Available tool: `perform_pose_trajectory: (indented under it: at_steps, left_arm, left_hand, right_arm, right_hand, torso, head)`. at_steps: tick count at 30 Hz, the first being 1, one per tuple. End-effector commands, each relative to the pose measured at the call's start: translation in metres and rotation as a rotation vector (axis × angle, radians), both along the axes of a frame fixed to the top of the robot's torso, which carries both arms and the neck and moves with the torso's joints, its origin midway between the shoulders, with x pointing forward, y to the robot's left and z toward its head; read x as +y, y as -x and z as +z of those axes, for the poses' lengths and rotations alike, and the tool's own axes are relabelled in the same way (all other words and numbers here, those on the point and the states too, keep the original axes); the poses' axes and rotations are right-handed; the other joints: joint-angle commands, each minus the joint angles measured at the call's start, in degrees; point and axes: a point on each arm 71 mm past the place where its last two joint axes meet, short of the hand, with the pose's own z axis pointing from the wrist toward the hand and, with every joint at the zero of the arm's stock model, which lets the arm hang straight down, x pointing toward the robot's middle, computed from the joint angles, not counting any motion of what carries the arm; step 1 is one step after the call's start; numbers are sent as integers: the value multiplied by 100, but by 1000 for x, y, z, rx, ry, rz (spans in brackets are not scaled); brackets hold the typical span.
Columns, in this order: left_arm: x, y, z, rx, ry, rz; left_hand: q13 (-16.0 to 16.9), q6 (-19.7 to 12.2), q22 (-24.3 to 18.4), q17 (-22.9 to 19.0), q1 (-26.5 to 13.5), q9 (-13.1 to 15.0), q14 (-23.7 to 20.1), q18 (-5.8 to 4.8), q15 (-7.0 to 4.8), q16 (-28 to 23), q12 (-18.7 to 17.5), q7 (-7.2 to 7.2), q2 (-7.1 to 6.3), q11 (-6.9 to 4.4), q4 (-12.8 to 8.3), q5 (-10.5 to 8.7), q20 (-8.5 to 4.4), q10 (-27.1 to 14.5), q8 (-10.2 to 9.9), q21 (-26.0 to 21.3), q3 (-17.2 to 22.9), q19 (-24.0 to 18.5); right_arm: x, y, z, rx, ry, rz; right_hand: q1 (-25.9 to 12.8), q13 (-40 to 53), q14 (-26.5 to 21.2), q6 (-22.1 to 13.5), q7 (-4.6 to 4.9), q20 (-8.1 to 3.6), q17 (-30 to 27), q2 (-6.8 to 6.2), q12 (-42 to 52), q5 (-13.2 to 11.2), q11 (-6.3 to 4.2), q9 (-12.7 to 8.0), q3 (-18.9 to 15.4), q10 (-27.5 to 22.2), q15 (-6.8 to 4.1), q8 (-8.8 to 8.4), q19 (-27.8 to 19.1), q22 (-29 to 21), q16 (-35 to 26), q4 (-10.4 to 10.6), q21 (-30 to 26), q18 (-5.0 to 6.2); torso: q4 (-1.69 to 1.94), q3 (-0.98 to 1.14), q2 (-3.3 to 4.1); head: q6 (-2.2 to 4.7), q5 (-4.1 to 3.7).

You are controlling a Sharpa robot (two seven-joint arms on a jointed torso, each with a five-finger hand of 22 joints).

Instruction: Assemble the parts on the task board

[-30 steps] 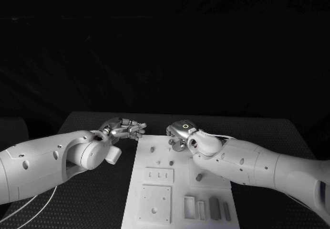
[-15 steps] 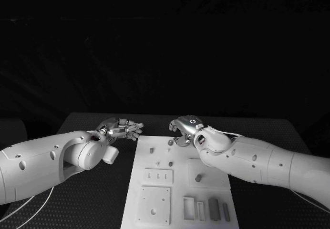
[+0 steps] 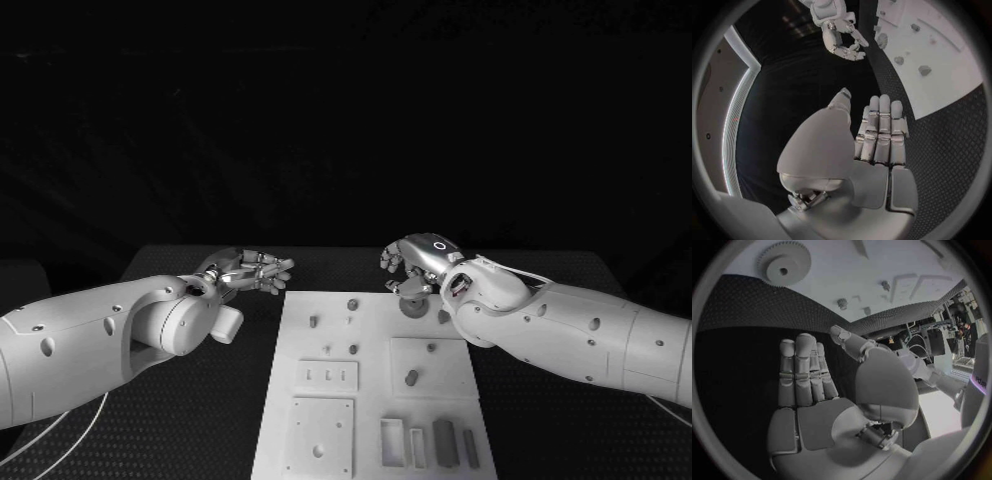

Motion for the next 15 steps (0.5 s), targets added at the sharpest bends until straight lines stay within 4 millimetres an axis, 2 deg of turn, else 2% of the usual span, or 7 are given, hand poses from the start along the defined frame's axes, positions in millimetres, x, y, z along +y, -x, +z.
perform_pose_trajectory:
  at_steps: [1, 4, 6, 8, 11, 12, 15]
  left_arm:
    - [-2, -2, 2, -20, 5, -10]
    - [-3, -2, 2, -18, 5, -12]
    - [-3, -2, 2, -18, 5, -12]
    - [-3, -2, 2, -17, 5, -14]
    - [-3, -2, 1, -16, 5, -14]
    - [-2, -2, 1, -15, 5, -15]
    - [-4, -3, 1, -14, 5, -19]
  left_hand:
    - [4, -3, 33, 7, 43, 10, 49, 74, -3, -21, 10, -20, -1, -4, 11, -32, 15, 14, -28, 31, -42, -31]
    - [1, -2, 32, 9, 46, 16, 50, 74, -3, -24, -4, -19, 6, -1, 11, -32, 15, -4, -31, 31, -46, -30]
    - [1, -1, 32, 10, 47, 18, 49, 74, -2, -25, -8, -18, 7, 0, 11, -33, 15, -8, -32, 32, -48, -30]
    - [0, 0, 31, 10, 48, 20, 49, 74, -2, -26, -12, -17, 8, 1, 11, -33, 15, -13, -33, 32, -50, -31]
    - [0, 1, 31, 11, 48, 22, 49, 74, -2, -27, -16, -16, 9, 3, 12, -33, 15, -18, -34, 32, -52, -31]
    - [0, 1, 31, 11, 48, 22, 49, 74, -2, -28, -17, -16, 10, 3, 12, -33, 15, -19, -35, 32, -53, -31]
    - [-1, 1, 30, 11, 49, 25, 48, 74, -2, -29, -22, -15, 13, 2, 12, -33, 16, -25, -36, 32, -55, -31]
  right_arm:
    - [-6, -1, -7, 99, 35, 14]
    - [-15, -4, -10, 124, 66, -5]
    - [-19, -5, -11, 136, 76, -15]
    - [-22, -6, -12, 152, 90, -23]
    - [-25, -7, -14, 167, 114, -41]
    - [-26, -8, -15, 173, 126, -43]
    - [-28, -9, -18, 205, 148, -52]
  right_hand:
    - [-143, 33, -21, 0, 7, -3, 3, 7, 47, 6, -17, -6, -114, 101, -36, 10, -8, 93, 21, 11, 23, 261]
    - [-232, 77, -128, -104, 36, 16, -12, 8, 12, -7, -3, -32, -286, 62, -30, -41, -110, 81, -24, 5, -20, 262]
    - [-261, 57, -308, -165, 39, 69, -43, 4, -116, -58, 75, -47, -358, -150, 50, -67, -282, 58, -111, -24, -118, 244]
    - [-364, 51, -426, -239, 37, 117, -37, 1, -194, -91, 138, -69, -500, -277, 108, -101, -389, 68, -119, -14, -155, 226]
    - [-445, 148, -577, -325, -12, 160, -1, 4, -142, -100, 115, -90, -709, -189, 102, -126, -510, 103, -51, 6, -159, 229]
    - [-411, 187, -594, -336, -10, 163, 5, 4, -104, -108, 99, -92, -718, -128, 87, -127, -520, 107, -33, 0, -154, 237]
    - [-281, 396, -631, -383, 17, 175, 43, 0, 106, -125, 1, -86, -765, 140, -7, -125, -534, 120, 43, -51, -116, 248]
  torso:
    - [-54, 30, -42]
    - [-73, 42, -65]
    - [-81, 44, -71]
    - [-92, 55, -75]
    - [-95, 67, -70]
    - [-89, 60, -68]
    - [-88, 61, -70]
  head:
    - [-25, 1]
    - [0, -19]
    - [-20, -16]
    - [-20, -4]
    - [-13, -2]
    - [-2, -7]
    - [-5, -30]
